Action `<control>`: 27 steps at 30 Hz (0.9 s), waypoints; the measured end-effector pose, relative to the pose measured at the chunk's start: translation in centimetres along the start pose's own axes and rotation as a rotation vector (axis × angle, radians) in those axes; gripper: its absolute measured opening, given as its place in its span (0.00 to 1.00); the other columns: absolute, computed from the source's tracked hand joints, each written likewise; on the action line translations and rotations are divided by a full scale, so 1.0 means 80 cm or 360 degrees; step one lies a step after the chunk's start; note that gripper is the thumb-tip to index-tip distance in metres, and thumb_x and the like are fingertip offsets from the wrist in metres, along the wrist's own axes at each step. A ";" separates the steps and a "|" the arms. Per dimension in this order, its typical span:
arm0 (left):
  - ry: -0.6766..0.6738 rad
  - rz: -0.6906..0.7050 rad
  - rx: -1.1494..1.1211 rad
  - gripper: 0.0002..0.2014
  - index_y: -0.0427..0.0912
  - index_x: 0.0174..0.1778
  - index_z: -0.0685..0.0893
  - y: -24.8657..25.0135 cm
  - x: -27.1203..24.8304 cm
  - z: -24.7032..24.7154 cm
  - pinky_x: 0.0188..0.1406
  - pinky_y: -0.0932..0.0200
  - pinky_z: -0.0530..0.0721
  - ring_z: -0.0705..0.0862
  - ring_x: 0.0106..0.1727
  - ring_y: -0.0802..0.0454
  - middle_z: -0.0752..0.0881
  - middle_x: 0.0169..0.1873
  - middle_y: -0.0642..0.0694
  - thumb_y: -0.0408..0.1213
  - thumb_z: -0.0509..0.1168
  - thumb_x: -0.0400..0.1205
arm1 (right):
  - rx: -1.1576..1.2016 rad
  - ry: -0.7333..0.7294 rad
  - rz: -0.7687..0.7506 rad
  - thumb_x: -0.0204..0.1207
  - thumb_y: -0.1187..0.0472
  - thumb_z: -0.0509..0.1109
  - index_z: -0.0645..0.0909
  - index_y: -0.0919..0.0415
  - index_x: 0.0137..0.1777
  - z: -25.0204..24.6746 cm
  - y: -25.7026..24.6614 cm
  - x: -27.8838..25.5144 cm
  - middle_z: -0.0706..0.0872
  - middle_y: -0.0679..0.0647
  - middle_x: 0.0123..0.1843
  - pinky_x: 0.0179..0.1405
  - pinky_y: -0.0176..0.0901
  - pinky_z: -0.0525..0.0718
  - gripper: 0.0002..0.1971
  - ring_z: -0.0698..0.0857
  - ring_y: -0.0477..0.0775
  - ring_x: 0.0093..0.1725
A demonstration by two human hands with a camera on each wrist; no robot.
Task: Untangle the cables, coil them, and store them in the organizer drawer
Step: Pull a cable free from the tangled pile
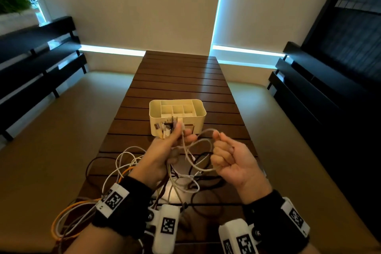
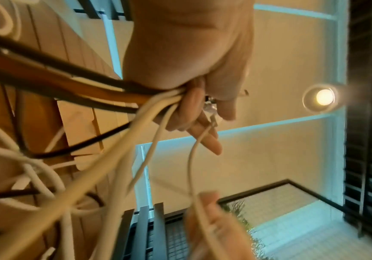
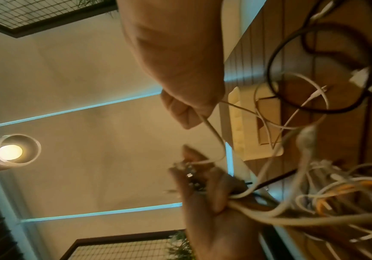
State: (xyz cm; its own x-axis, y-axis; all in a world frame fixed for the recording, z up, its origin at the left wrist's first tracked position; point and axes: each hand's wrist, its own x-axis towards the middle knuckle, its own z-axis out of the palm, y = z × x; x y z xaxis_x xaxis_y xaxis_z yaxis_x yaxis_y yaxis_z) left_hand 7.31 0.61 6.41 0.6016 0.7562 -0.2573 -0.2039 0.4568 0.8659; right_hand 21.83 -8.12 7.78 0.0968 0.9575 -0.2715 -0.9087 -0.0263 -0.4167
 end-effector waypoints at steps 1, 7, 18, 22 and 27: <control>-0.0038 0.0018 -0.0030 0.16 0.41 0.45 0.87 0.005 -0.001 0.000 0.11 0.71 0.62 0.77 0.20 0.62 0.90 0.34 0.47 0.49 0.66 0.73 | -0.0034 0.0135 -0.0021 0.79 0.61 0.57 0.76 0.64 0.38 -0.011 0.003 0.000 0.62 0.50 0.11 0.09 0.31 0.57 0.11 0.56 0.42 0.09; -0.0039 0.0291 0.0414 0.14 0.44 0.43 0.87 0.004 -0.014 0.011 0.27 0.63 0.68 0.78 0.26 0.62 0.87 0.31 0.50 0.50 0.68 0.70 | -0.1053 0.1063 -0.0131 0.81 0.62 0.62 0.71 0.59 0.63 -0.026 0.012 0.007 0.80 0.60 0.47 0.29 0.38 0.78 0.12 0.83 0.51 0.36; 0.0017 0.0315 0.0327 0.17 0.39 0.46 0.87 -0.006 -0.021 0.018 0.19 0.65 0.61 0.64 0.18 0.61 0.73 0.17 0.55 0.49 0.68 0.69 | -0.2044 0.0183 -0.0854 0.78 0.60 0.66 0.82 0.50 0.52 0.019 0.041 -0.016 0.89 0.54 0.49 0.52 0.50 0.86 0.07 0.86 0.54 0.50; 0.0017 0.0340 0.0244 0.15 0.42 0.44 0.86 -0.004 -0.025 0.019 0.18 0.66 0.62 0.68 0.17 0.63 0.78 0.19 0.53 0.47 0.68 0.69 | -0.2110 0.0129 -0.0796 0.74 0.66 0.71 0.77 0.45 0.51 0.017 0.056 -0.010 0.87 0.45 0.47 0.49 0.39 0.86 0.14 0.86 0.43 0.47; -0.0046 0.0469 0.0179 0.16 0.38 0.52 0.85 0.000 -0.035 0.028 0.19 0.69 0.71 0.77 0.21 0.61 0.82 0.20 0.50 0.42 0.67 0.72 | -0.2031 0.0230 -0.1130 0.76 0.66 0.69 0.82 0.50 0.45 0.016 0.066 -0.003 0.89 0.52 0.42 0.45 0.45 0.87 0.08 0.88 0.48 0.43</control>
State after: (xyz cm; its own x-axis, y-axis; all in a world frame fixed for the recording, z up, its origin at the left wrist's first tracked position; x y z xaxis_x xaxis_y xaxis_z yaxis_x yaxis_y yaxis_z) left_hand 7.37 -2.59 8.12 0.5514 0.8339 0.0228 -0.2869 0.1639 0.9438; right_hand 16.49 -8.11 6.79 0.4691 0.8432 0.2626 0.3059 0.1238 -0.9440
